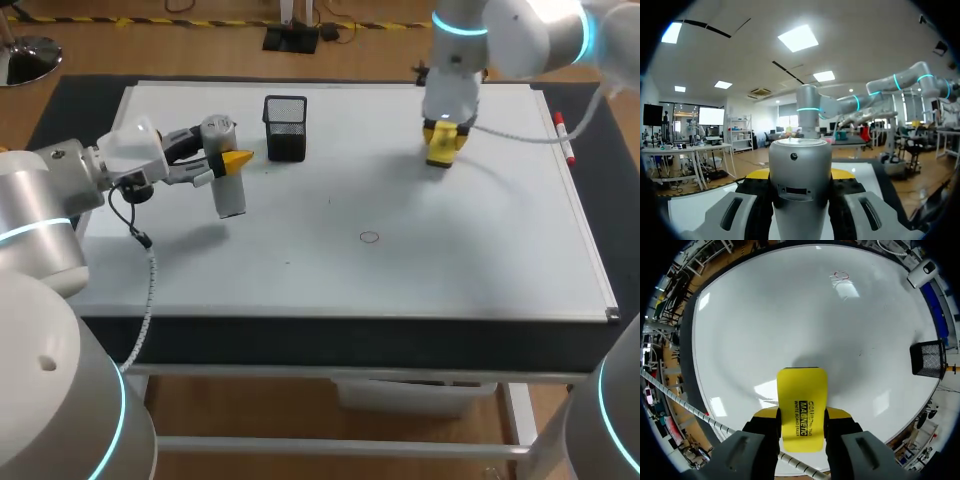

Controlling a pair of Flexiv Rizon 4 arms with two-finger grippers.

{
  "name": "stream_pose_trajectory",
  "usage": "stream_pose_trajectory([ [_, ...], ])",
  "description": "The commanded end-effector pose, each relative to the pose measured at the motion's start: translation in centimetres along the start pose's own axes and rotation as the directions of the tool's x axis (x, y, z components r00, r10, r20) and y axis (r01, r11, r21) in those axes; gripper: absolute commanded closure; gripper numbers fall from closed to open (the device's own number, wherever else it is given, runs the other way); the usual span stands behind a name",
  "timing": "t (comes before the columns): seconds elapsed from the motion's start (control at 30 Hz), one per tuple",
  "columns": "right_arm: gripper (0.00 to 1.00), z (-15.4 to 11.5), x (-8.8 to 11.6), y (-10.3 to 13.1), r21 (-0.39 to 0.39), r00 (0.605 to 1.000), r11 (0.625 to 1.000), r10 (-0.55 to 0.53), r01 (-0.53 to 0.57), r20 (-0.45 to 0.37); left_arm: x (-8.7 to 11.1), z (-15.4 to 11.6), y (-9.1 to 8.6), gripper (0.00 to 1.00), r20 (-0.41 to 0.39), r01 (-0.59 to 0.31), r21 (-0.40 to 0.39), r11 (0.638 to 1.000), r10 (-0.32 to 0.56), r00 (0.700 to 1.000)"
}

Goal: Pick up the inspection probe, press it on each red-marked spot on the whiteboard one by one, put down the probe, pick up the eraser, and wipe off all the red marks.

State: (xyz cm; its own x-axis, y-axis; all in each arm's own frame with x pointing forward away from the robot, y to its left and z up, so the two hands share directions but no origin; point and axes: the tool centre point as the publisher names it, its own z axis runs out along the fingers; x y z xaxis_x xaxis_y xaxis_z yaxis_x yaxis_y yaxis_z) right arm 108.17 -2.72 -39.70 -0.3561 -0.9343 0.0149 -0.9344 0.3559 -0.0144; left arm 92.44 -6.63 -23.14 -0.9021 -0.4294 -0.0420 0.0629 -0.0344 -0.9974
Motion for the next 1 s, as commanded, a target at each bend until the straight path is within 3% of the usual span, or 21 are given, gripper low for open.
stream_pose_trajectory([
  [0.03, 1.00, -1.5, 2.8, -1.0, -0.008, 0.999, 0.999, 0.033, -0.033, 0.009, 0.0, 0.1, 0.1, 1.00, 0.003, -0.002, 0.005, 1.000, 0.002, 1.000],
  [0.4, 1.00, -2.4, 6.7, -2.6, -0.003, 0.992, 0.992, 0.124, -0.124, 0.022, 0.0, 0.1, 0.1, 1.00, 0.003, -0.002, 0.005, 1.000, 0.002, 1.000],
  [0.9, 1.00, -2.9, 6.9, -2.7, -0.019, 0.988, 0.989, 0.147, -0.146, 0.050, 0.0, 0.1, 0.1, 1.00, 0.003, -0.002, 0.005, 1.000, 0.002, 1.000],
  [1.0, 1.00, -2.9, 6.9, -2.7, -0.019, 0.988, 0.989, 0.147, -0.146, 0.050, 1.4, 1.3, 0.1, 1.00, -0.040, 0.001, 0.022, 1.000, 0.000, 0.999],
])
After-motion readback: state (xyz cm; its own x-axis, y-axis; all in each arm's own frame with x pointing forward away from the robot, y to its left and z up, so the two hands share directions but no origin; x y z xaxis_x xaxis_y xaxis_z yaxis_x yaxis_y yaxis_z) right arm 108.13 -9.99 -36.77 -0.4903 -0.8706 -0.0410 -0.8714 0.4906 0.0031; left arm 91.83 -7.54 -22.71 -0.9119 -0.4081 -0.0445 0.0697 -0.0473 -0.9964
